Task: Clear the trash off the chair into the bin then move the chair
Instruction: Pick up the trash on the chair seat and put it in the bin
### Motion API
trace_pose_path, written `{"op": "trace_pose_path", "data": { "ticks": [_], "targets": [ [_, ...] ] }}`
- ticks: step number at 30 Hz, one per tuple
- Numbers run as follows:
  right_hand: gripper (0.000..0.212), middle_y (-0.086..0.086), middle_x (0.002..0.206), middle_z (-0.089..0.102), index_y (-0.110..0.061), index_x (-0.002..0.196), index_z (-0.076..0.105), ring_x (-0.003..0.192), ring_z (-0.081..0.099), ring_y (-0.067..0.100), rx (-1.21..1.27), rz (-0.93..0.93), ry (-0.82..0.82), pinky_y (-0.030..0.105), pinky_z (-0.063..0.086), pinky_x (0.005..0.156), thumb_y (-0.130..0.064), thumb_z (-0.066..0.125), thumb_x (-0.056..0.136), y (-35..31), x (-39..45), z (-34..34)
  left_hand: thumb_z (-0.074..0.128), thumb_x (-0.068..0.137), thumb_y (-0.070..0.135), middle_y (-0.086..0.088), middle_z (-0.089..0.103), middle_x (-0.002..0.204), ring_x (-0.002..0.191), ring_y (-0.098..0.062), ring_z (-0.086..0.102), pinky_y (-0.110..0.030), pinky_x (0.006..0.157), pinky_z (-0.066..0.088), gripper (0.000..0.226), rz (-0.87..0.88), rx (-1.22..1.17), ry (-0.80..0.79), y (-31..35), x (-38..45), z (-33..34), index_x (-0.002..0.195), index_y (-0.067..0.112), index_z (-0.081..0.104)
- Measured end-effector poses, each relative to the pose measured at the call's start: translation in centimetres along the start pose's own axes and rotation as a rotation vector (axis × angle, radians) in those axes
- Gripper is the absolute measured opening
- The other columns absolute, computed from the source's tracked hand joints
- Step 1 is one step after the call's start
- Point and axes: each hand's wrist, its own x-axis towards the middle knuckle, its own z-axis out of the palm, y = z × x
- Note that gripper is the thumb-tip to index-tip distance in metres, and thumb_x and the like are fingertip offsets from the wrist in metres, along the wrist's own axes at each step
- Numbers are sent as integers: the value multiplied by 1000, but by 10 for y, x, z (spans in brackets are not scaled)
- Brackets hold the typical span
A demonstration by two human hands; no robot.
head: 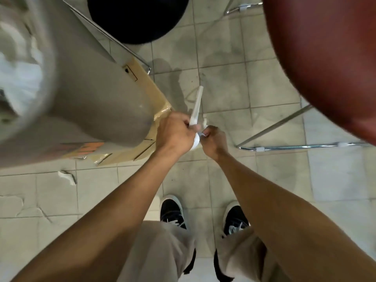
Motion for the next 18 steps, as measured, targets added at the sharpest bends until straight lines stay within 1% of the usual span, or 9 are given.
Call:
{"op": "trace_pose_path", "data": {
  "ticks": [2, 3, 5, 8, 11, 13, 15, 16, 18],
  "targets": [
    [2, 8, 79, 64, -12, 84, 60, 72, 54, 24, 107, 32, 24, 26, 38, 61, -14, 60, 85, -27, -41, -37, 72, 82, 26, 0, 63, 64, 62, -17, 55, -18, 48, 32, 20, -41, -20, 8, 21, -29, -24, 68, 13, 67],
    [4, 6, 80, 63, -13, 90, 58, 71, 56, 23, 181, 53, 29, 27, 42, 62, -14, 60, 86, -42, -62, -55, 72, 82, 25, -3, 66, 68, 66, -19, 58, -19, 50, 34, 18, -56, -37, 13, 31, -43, -36, 72, 10, 69],
    [14, 6, 81, 64, -16, 97, 53, 69, 61, 23, 338, 90, 13, 35, 53, 67, -14, 62, 87, -65, -103, -86, 71, 82, 24, -6, 68, 72, 70, -23, 61, -24, 55, 38, 19, -77, -63, 15, 53, -72, -60, 72, 8, 68],
    [14, 10, 82, 68, -19, 87, 53, 74, 68, 29, 475, 135, -20, 47, 58, 75, -11, 64, 85, -93, -161, -126, 72, 80, 24, -9, 68, 70, 70, -29, 62, -28, 59, 43, 23, -96, -91, 22, 80, -113, -91, 64, 11, 63],
    [11, 14, 85, 72, -20, 79, 58, 78, 70, 31, 561, 185, -41, 54, 57, 78, -11, 65, 82, -121, -210, -166, 73, 79, 25, -6, 72, 75, 73, -24, 67, -30, 66, 49, 15, -133, -152, 25, 106, -152, -124, 74, 11, 69],
    [15, 12, 84, 71, -17, 77, 57, 76, 67, 26, 635, 215, -54, 50, 57, 81, -5, 63, 84, -144, -240, -195, 73, 80, 26, -5, 73, 76, 67, -20, 64, -28, 63, 46, 18, -153, -183, 21, 124, -177, -145, 79, 9, 71],
    [18, 13, 86, 68, -14, 76, 57, 77, 64, 23, 710, 243, -79, 42, 56, 80, -1, 61, 87, -167, -268, -223, 73, 82, 29, -6, 71, 76, 62, -16, 59, -26, 60, 44, 23, -174, -222, 17, 140, -201, -167, 79, 7, 70],
    [16, 13, 89, 67, -13, 77, 58, 77, 64, 21, 749, 251, -100, 37, 56, 77, -1, 61, 88, -178, -281, -235, 72, 82, 31, -7, 70, 77, 64, -17, 60, -27, 62, 46, 24, -186, -241, 16, 145, -212, -177, 78, 7, 69],
    [11, 12, 93, 67, -11, 82, 59, 77, 64, 17, 826, 278, -155, 28, 55, 71, -3, 61, 89, -198, -305, -258, 71, 82, 31, -7, 71, 78, 72, -23, 65, -33, 72, 53, 20, -208, -278, 8, 153, -232, -197, 71, 15, 66]
  ]
}}
